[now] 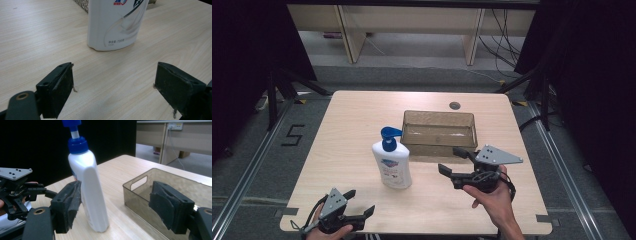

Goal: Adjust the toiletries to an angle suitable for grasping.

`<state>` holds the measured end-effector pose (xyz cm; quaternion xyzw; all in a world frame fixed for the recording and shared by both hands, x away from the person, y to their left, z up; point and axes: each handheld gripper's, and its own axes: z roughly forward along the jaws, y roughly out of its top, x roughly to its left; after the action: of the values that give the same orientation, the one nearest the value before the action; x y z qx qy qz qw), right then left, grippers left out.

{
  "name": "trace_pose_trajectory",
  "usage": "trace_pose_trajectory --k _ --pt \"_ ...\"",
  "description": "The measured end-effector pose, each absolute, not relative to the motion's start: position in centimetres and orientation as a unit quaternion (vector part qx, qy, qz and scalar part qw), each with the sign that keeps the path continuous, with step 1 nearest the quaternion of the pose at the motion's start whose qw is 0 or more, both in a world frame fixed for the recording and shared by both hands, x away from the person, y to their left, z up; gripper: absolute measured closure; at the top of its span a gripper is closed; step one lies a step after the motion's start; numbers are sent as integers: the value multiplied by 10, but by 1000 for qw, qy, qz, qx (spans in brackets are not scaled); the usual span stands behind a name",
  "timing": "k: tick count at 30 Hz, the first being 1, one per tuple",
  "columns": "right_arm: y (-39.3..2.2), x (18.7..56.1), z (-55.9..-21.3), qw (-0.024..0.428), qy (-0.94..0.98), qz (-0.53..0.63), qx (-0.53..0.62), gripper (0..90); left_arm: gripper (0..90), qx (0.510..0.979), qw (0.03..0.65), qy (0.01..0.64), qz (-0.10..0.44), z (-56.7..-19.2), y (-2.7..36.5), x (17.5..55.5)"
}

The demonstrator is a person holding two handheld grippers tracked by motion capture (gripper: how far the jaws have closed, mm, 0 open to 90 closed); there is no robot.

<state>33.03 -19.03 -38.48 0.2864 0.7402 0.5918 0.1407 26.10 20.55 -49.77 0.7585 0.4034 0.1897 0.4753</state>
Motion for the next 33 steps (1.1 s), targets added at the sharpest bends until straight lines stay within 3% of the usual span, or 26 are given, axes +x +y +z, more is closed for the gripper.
trace_pose_trajectory --k 20,22,24,33 --pt "-165 339 -372 115 742 604 268 257 149 760 474 404 184 -499 205 262" --pt "-162 344 -370 132 744 605 252 254 148 757 476 408 184 -499 205 261" --pt "-157 344 -369 115 741 610 254 252 148 759 472 408 186 -498 205 261" --pt "-141 353 -365 121 744 615 232 247 149 760 469 412 182 -500 201 262"
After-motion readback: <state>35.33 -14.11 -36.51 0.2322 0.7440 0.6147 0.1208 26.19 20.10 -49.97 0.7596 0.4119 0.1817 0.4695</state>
